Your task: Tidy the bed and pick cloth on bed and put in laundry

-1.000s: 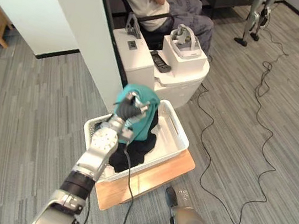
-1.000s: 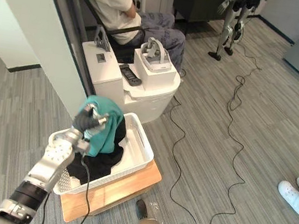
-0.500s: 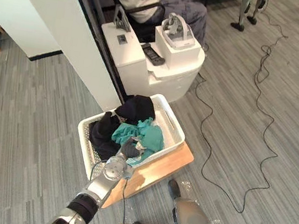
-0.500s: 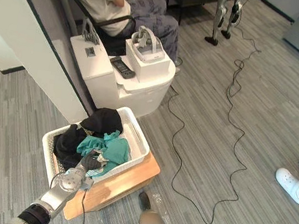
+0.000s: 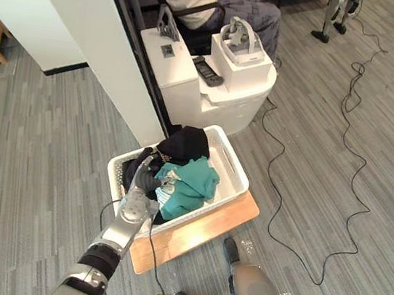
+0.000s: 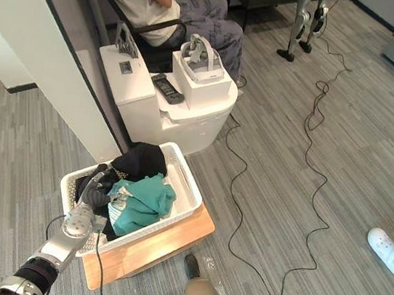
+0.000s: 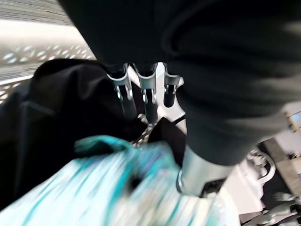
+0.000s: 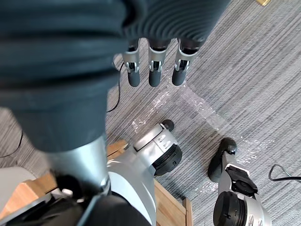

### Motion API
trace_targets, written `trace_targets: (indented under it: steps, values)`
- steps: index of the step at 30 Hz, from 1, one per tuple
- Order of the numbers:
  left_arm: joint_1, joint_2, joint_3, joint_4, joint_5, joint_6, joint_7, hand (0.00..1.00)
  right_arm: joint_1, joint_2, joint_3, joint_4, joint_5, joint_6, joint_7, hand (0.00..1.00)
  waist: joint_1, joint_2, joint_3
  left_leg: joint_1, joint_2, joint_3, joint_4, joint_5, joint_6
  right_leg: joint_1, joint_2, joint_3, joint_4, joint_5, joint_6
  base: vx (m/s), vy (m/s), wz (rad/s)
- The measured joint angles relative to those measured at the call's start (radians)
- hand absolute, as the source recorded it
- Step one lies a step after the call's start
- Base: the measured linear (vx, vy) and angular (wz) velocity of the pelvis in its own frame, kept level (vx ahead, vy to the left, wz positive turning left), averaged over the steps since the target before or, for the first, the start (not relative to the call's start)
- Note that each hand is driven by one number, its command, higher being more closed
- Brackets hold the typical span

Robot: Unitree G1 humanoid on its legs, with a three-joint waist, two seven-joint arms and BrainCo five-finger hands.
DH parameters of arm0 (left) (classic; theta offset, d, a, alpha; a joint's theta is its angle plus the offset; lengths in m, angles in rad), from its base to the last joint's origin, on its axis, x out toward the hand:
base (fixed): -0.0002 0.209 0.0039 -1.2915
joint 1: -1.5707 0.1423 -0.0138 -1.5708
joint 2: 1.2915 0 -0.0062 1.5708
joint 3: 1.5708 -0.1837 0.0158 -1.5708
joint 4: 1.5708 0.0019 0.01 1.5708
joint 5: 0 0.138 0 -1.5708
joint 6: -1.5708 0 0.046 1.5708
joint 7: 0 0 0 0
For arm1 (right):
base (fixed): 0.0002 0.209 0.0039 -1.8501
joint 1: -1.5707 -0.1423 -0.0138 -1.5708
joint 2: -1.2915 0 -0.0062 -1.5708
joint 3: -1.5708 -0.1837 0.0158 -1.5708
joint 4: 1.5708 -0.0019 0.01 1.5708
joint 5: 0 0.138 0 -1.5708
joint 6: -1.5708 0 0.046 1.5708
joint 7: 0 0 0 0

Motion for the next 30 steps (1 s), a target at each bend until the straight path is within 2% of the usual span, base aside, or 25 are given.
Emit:
trace_targets:
  steps: [6,9,13,18,19,22,24,26,28,30]
  values:
    - [0.013,-0.004,0.038,-0.085,-0.145,-0.003,-0.086,0.0,0.015,0.0,0.002,-0.008,-0.019,-0.004,-0.014,0.0,0.012,0.013,-0.04,0.029,-0.001,-0.014,-0.023,0.009,0.0,0.041,-0.001,-0.015,-0.028,0.002,-0.004,-0.03,-0.046,0.11]
    - [0.028,-0.011,0.04,-0.14,-0.209,-0.014,-0.103,0.0,0.016,0.0,0.003,-0.008,-0.04,0.005,-0.029,0.0,0.023,0.019,-0.063,0.038,-0.001,-0.024,-0.03,0.01,0.0,0.055,-0.002,-0.029,-0.035,0.002,-0.004,-0.02,-0.028,0.1]
    - [0.104,-0.072,0.095,-0.266,-0.386,-0.045,-0.112,0.0,0.016,0.002,0.004,-0.011,-0.057,0.026,-0.04,0.0,0.033,0.009,-0.077,0.058,-0.009,-0.066,-0.06,0.028,0.002,0.096,-0.014,-0.067,-0.058,0.0,-0.005,-0.02,-0.03,0.28]
    - [0.223,-0.132,0.129,-0.279,-0.473,-0.082,-0.094,0.0,0.013,0.0,0.009,-0.017,-0.057,0.051,-0.043,0.0,0.085,0.004,-0.085,0.057,-0.011,-0.121,-0.067,0.039,0.005,0.129,-0.027,-0.121,-0.082,0.0,-0.006,-0.03,-0.038,0.34]
    - [0.241,-0.138,0.141,-0.28,-0.482,-0.09,-0.091,0.0,0.011,0.0,0.013,-0.017,-0.057,0.053,-0.043,0.0,0.087,0.001,-0.088,0.057,-0.013,-0.13,-0.071,0.043,0.005,0.133,-0.029,-0.129,-0.087,0.0,-0.006,-0.02,-0.055,0.45]
    - [0.308,-0.165,0.221,-0.275,-0.546,-0.135,-0.067,0.0,0.003,-0.011,0.03,-0.013,-0.056,0.062,-0.045,0.0,0.115,-0.009,-0.1,0.061,-0.013,-0.173,-0.079,0.055,0.005,0.157,-0.034,-0.17,-0.094,-0.003,-0.011,-0.02,-0.052,0.39]
    - [0.343,-0.166,0.294,-0.264,-0.59,-0.171,-0.019,0.0,-0.01,-0.011,0.031,-0.013,-0.032,0.067,-0.051,0.0,0.14,-0.017,-0.106,0.06,-0.012,-0.197,-0.086,0.063,0.005,0.165,-0.037,-0.193,-0.095,-0.006,-0.015,-0.05,-0.058,0.29]
    - [0.364,-0.165,0.374,-0.219,-0.632,-0.171,-0.007,0.0,-0.017,-0.011,0.031,-0.01,-0.029,0.078,-0.05,0.0,0.142,-0.021,-0.116,0.059,-0.013,-0.215,-0.096,0.072,0.006,0.171,-0.041,-0.214,-0.096,-0.009,-0.018,-0.05,-0.045,0.33]
    - [0.389,-0.164,0.444,-0.129,-0.684,-0.156,-0.023,0.0,-0.016,-0.011,0.031,-0.007,-0.03,0.083,-0.049,0.0,0.155,-0.022,-0.121,0.056,-0.012,-0.229,-0.095,0.074,0.007,0.176,-0.043,-0.229,-0.101,-0.013,-0.018,-0.04,-0.044,0.23]
    - [0.414,-0.165,0.478,-0.022,-0.705,-0.106,-0.077,0.0,-0.014,-0.01,0.028,0.0,-0.029,0.083,-0.045,0.0,0.172,-0.023,-0.122,0.054,-0.011,-0.233,-0.095,0.074,0.007,0.176,-0.043,-0.236,-0.101,-0.013,-0.018,-0.04,-0.034,0.08]
